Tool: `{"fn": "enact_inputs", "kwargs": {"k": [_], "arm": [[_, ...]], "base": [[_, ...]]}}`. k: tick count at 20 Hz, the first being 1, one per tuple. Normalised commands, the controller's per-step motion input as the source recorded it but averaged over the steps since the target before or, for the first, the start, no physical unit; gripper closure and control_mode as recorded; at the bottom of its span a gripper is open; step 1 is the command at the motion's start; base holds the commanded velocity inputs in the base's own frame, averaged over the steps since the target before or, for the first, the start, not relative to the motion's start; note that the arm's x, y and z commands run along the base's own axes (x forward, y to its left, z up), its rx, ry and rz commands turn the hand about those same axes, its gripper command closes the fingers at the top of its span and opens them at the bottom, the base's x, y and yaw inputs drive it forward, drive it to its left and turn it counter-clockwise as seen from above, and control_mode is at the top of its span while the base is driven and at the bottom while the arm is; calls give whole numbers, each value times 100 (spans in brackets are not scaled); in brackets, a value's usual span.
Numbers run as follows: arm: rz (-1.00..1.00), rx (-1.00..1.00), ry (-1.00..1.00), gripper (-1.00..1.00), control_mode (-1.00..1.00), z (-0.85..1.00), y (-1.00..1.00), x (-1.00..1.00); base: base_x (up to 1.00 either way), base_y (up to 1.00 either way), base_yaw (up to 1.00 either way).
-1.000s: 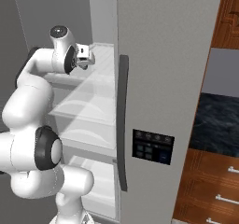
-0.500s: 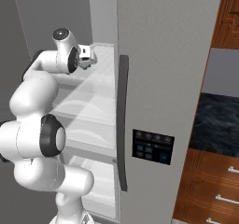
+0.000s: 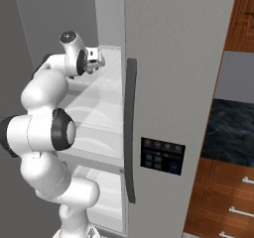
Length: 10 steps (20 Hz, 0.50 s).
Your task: Place one mushroom and one fish in each tupperware on the nearby counter, to pack two identical lunches.
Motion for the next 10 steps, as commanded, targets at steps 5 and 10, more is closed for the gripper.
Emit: {"fn": "enact_inputs", "kwargs": {"k": [5,10], "arm": [[0,-2,0,-100,-100,-11,6,36],[0,-1,1,-100,-100,-13,2,40]], "base": [[0,0,0],[0,0,0]]}}
